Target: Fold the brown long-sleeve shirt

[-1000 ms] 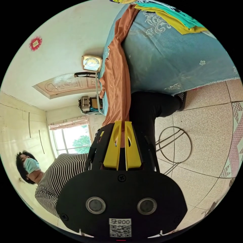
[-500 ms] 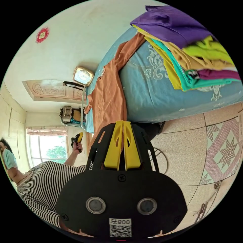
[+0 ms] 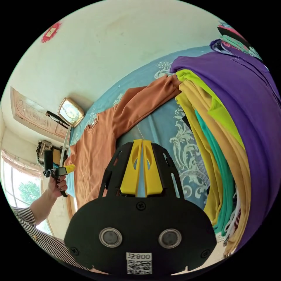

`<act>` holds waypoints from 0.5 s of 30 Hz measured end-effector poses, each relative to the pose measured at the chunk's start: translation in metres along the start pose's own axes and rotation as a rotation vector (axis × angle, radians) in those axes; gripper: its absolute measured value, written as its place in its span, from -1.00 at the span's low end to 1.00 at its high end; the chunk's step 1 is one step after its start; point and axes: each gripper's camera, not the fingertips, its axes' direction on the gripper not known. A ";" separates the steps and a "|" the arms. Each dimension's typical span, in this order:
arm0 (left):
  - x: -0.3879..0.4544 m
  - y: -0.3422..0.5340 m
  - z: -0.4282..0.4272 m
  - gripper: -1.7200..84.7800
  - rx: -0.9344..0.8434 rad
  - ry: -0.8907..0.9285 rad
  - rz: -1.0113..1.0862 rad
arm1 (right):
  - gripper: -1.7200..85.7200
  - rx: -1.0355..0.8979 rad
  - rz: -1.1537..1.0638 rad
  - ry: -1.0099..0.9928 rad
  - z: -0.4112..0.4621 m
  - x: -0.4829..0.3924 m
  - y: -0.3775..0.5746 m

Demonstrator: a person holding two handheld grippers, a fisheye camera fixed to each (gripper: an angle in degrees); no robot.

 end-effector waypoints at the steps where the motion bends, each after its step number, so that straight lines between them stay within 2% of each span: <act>1: 0.005 -0.030 0.016 -0.87 -0.035 -0.021 0.039 | -0.94 0.048 0.006 0.007 0.004 0.000 -0.006; 8: 0.058 -0.199 0.117 -0.81 -0.181 -0.242 0.369 | -0.86 0.302 -0.026 0.122 0.016 -0.010 -0.028; 15: 0.093 -0.313 0.176 -0.77 -0.144 -0.380 0.536 | -0.74 0.413 -0.032 0.256 0.028 -0.011 -0.053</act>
